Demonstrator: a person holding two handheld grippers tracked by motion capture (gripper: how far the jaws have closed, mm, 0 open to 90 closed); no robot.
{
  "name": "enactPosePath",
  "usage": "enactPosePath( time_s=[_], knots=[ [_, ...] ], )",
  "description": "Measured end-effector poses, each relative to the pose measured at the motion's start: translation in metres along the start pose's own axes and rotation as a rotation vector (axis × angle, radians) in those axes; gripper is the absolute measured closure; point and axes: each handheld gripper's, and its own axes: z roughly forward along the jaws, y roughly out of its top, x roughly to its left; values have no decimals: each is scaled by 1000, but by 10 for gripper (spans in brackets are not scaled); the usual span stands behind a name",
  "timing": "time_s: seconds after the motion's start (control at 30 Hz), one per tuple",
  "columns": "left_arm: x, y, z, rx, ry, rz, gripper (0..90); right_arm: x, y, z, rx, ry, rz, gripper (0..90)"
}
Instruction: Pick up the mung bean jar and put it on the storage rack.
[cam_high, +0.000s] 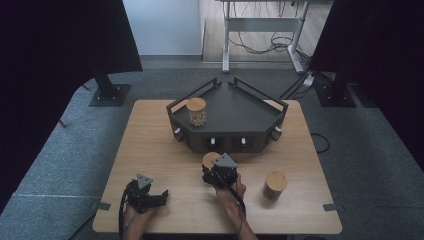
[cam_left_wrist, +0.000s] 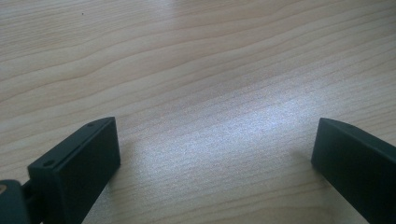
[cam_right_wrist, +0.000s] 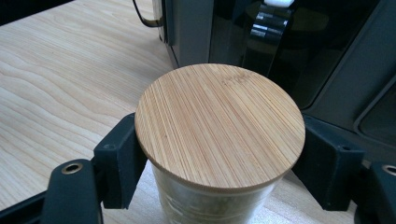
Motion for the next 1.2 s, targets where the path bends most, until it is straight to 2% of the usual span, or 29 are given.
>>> enactPosePath(
  time_s=[0.73,1.2],
  knots=[
    [0,0,0,0,-1,3,10,-13,28,-27,-23,62,-3,244],
    [0,0,0,0,-2,3,10,-19,47,-38,-31,76,-24,245]
  ],
)
